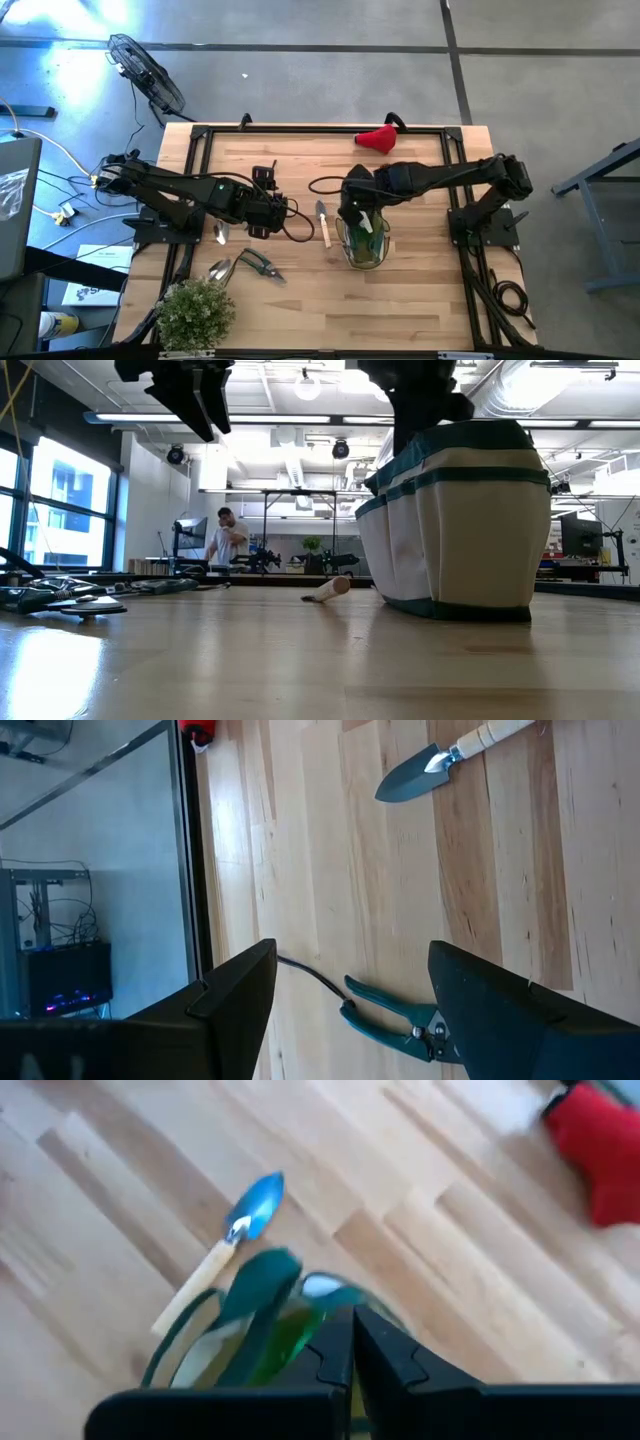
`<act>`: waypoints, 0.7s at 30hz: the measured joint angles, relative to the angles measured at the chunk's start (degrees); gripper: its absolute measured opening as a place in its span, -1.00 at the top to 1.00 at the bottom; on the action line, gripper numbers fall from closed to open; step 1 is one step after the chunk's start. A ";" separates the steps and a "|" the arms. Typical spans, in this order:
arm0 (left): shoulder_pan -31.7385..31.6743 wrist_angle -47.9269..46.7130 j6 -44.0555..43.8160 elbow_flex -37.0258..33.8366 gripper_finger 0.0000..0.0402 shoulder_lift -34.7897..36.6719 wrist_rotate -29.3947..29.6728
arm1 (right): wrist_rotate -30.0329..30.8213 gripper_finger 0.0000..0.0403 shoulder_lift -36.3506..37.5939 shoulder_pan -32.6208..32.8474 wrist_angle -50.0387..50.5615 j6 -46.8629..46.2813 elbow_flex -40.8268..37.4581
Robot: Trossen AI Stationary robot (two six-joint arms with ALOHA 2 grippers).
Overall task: Pick & Place Garden tools in Gardening bag
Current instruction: Put the red gloves into the green gardening bag
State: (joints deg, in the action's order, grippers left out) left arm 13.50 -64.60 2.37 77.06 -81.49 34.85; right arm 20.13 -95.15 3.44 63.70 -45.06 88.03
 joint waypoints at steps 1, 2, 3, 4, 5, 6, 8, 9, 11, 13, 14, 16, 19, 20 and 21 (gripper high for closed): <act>0.00 -0.04 0.02 0.00 -0.26 0.00 0.00 | 0.90 0.98 0.01 -0.26 0.03 0.37 0.00; 0.00 -0.11 0.02 0.00 -0.26 0.00 0.00 | 2.06 0.98 0.18 -0.53 0.36 0.81 0.00; 0.00 -0.30 0.02 0.00 -0.26 0.00 0.02 | 3.29 0.98 0.43 -0.73 0.61 1.59 -0.02; 0.00 -0.49 0.04 0.00 -0.26 0.00 0.02 | 4.83 0.98 0.85 -0.93 0.69 2.20 -0.02; 0.00 -0.55 0.10 0.00 -0.26 0.00 0.02 | 6.24 0.98 1.40 -1.17 0.72 3.05 -0.02; 0.00 -0.62 0.23 0.00 -0.26 0.00 0.02 | 7.72 0.98 1.92 -1.44 0.71 3.89 -0.02; 0.00 -0.70 0.39 0.01 -0.26 0.00 0.04 | 9.99 0.98 3.18 -2.26 1.02 6.17 -0.02; 0.00 -0.70 0.49 0.00 -0.26 0.00 0.14 | 10.77 0.98 3.88 -2.82 1.30 7.61 -0.02; 0.00 -0.72 1.06 0.00 -0.26 0.00 0.22 | 11.87 0.98 5.16 -4.22 2.19 10.47 -0.02; 0.00 -0.70 1.91 0.00 -0.26 0.00 0.22 | 11.61 0.98 6.52 -6.14 2.92 12.96 -0.02; 0.00 -0.70 2.19 0.00 -0.26 0.00 0.26 | 11.14 0.98 7.12 -7.27 3.09 13.55 -0.02; 0.00 -0.68 3.11 0.00 -0.26 0.00 0.43 | 9.93 0.98 8.25 -9.88 3.55 13.96 -0.02; 0.00 0.01 4.24 0.00 -0.26 0.00 0.44 | 5.78 0.97 9.49 -14.62 3.51 17.27 -0.02; 0.00 0.51 4.81 0.00 -0.26 0.00 0.42 | 3.82 0.96 9.69 -16.53 3.53 18.60 -0.02; 0.00 0.97 5.14 0.00 -0.26 0.00 0.37 | 1.62 0.94 9.73 -18.60 3.50 19.80 -0.02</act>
State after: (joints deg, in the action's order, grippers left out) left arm 13.50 -63.62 7.51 77.06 -81.49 35.22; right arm 21.75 -85.42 -15.16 67.20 -25.26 88.01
